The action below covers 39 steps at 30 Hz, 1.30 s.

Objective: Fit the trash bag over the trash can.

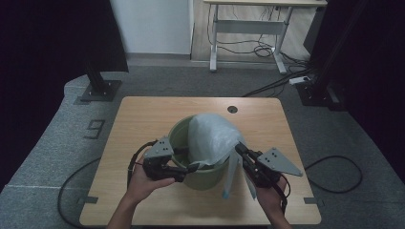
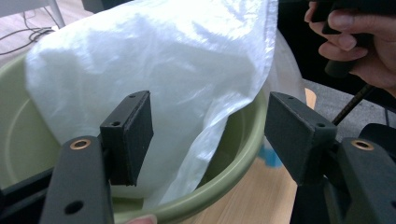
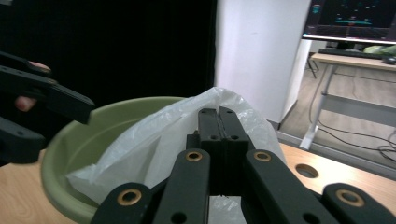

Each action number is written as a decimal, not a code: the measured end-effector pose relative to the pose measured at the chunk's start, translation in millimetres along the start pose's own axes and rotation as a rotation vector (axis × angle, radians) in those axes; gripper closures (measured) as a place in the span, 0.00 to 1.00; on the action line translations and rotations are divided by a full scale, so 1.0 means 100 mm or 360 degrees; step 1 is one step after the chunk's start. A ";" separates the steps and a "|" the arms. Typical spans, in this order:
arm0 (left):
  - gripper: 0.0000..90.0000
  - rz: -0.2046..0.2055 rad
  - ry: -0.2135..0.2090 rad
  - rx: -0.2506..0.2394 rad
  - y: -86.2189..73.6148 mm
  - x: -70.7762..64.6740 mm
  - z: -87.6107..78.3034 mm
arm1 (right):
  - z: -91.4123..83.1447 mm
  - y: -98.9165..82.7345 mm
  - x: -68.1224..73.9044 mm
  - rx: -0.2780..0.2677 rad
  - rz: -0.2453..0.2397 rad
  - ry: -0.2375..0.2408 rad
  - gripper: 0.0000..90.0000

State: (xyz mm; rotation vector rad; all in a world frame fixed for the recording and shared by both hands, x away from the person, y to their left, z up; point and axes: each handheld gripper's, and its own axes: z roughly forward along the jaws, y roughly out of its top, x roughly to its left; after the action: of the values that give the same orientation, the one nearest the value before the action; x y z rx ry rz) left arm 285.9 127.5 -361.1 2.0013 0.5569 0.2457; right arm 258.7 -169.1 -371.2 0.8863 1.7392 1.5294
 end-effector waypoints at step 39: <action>0.99 -0.0198 -0.0129 -0.0015 0.02 0.09 0.24 | -0.20 -0.21 0.13 -0.0083 0.0047 0.0149 0.53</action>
State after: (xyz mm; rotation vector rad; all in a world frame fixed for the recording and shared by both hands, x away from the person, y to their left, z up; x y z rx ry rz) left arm 303.2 112.6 -371.5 1.9502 0.6249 0.0908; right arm 233.5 -171.7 -390.5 0.8296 1.7503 1.6519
